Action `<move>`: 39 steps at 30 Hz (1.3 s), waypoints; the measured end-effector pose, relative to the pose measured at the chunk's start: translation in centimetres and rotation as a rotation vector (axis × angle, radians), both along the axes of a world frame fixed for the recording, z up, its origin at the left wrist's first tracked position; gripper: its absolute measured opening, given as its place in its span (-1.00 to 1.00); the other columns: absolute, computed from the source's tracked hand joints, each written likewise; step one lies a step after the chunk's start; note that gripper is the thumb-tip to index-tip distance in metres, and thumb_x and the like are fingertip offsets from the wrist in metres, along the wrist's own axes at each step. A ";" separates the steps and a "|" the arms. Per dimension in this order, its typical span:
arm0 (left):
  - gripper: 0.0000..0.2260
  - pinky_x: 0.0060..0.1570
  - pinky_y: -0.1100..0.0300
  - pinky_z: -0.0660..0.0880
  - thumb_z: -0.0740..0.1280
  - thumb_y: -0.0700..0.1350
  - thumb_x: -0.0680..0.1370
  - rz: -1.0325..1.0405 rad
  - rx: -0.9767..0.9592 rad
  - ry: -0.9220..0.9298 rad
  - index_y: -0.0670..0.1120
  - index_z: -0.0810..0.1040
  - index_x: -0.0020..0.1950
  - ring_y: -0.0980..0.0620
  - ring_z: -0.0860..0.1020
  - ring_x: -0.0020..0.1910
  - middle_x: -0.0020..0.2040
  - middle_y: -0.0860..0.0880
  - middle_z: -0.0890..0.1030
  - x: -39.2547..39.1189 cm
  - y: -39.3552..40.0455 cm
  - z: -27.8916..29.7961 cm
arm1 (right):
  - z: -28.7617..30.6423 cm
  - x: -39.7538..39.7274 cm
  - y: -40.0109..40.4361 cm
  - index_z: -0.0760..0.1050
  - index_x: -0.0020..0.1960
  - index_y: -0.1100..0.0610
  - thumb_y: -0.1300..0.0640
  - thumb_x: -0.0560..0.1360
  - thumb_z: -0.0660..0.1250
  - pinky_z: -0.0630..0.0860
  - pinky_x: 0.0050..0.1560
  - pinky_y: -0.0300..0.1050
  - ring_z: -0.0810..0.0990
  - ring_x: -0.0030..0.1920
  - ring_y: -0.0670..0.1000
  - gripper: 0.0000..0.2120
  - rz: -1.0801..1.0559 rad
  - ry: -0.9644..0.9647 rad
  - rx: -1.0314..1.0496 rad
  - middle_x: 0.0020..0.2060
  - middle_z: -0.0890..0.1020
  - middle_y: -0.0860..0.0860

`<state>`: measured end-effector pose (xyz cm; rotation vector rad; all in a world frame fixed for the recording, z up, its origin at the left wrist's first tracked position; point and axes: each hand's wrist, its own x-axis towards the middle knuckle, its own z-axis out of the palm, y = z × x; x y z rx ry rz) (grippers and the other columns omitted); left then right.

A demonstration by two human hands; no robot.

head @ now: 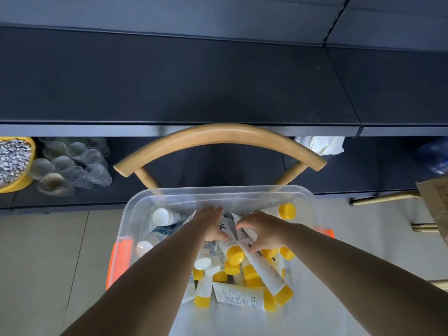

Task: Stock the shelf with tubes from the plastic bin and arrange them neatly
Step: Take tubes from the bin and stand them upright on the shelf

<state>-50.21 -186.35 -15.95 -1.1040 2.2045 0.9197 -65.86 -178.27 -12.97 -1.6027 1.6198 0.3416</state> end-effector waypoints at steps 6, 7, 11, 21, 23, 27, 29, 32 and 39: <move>-0.48 0.02 0.18 0.50 0.41 0.18 0.41 0.065 0.215 -0.088 -0.04 0.43 0.26 0.02 0.60 0.01 0.10 -0.01 0.61 -0.5 -0.8 -1.5 | -0.7 -0.4 -0.6 0.38 0.29 -0.19 -0.04 0.33 0.48 0.47 0.20 -0.05 0.43 0.17 0.04 -0.43 0.047 -0.029 0.090 0.21 0.43 -0.03; -0.48 0.01 0.19 0.49 0.41 0.21 0.39 0.065 0.239 -0.097 -0.02 0.45 0.25 0.03 0.60 -0.01 0.08 0.01 0.62 -0.5 -0.9 -1.6 | -0.7 -0.5 -0.6 0.38 0.29 -0.20 -0.05 0.33 0.47 0.47 0.21 -0.04 0.43 0.17 0.04 -0.44 0.058 -0.027 0.107 0.21 0.42 -0.03; -0.44 -0.01 0.20 0.42 0.38 0.30 0.36 0.000 0.263 -0.163 0.01 0.47 0.24 0.04 0.58 0.01 0.09 0.03 0.62 -0.7 -1.4 -1.5 | -0.4 -0.5 -0.9 0.43 0.27 -0.15 -0.04 0.37 0.46 0.47 0.22 -0.05 0.42 0.17 0.04 -0.50 0.104 -0.017 0.159 0.20 0.37 0.00; -0.39 0.12 0.14 0.39 0.50 0.21 0.28 0.006 0.166 -0.093 0.02 0.44 0.24 -0.01 0.46 0.14 0.19 -0.02 0.52 -0.1 -0.5 -0.8 | 1.2 -0.1 -0.7 0.46 0.14 -0.11 0.00 0.30 0.52 0.51 0.08 -0.08 0.43 0.10 0.03 -0.55 0.190 0.004 0.152 0.11 0.43 -0.05; -0.41 0.12 0.11 0.41 0.53 0.15 0.26 0.074 0.139 -0.037 -0.02 0.43 0.18 -0.03 0.44 0.15 0.15 -0.03 0.52 0.2 -0.1 -1.0 | 1.7 -0.2 -0.5 0.44 0.08 -0.11 0.04 0.29 0.53 0.52 0.04 -0.06 0.45 0.06 0.02 -0.57 0.226 0.010 0.170 0.04 0.44 -0.09; -0.44 0.07 0.11 0.46 0.55 -0.02 0.29 0.168 0.228 0.031 -0.04 0.37 0.18 -0.01 0.51 0.08 0.14 -0.01 0.55 1.4 -0.1 0.2 | 2.5 0.0 0.3 0.41 -0.07 -0.06 0.12 0.31 0.50 0.54 0.01 0.02 0.50 0.00 0.04 -0.68 0.357 0.051 0.166 -0.03 0.52 -0.08; -0.51 0.04 0.15 0.45 0.54 -0.06 0.32 0.156 0.232 0.067 -0.05 0.41 0.16 -0.01 0.52 0.08 0.14 0.00 0.55 2.1 -0.2 1.1 | 2.6 0.0 0.7 0.50 -0.03 0.03 0.16 0.37 0.43 0.56 0.00 0.02 0.54 -0.01 0.06 -0.79 0.395 0.087 0.183 -0.03 0.56 -0.02; -0.64 -0.06 0.19 0.48 0.52 -0.10 0.35 0.152 0.234 0.116 -0.03 0.45 0.05 0.03 0.56 -0.01 0.10 0.01 0.60 3.1 -0.1 2.1 | 2.8 -0.6 1.4 0.56 0.10 0.06 0.15 0.42 0.39 0.58 0.04 0.02 0.57 0.02 0.07 -0.75 0.344 0.128 0.205 0.01 0.59 0.00; -0.76 -0.15 0.24 0.44 0.49 -0.14 0.38 0.154 0.147 0.220 -0.07 0.53 -0.01 0.06 0.55 -0.10 0.05 -0.02 0.63 4.0 0.7 5.9 | 6.2 -1.7 4.0 0.57 0.17 0.09 0.17 0.48 0.36 0.53 0.07 -0.11 0.57 0.08 0.03 -0.74 0.160 0.143 0.136 0.10 0.62 0.02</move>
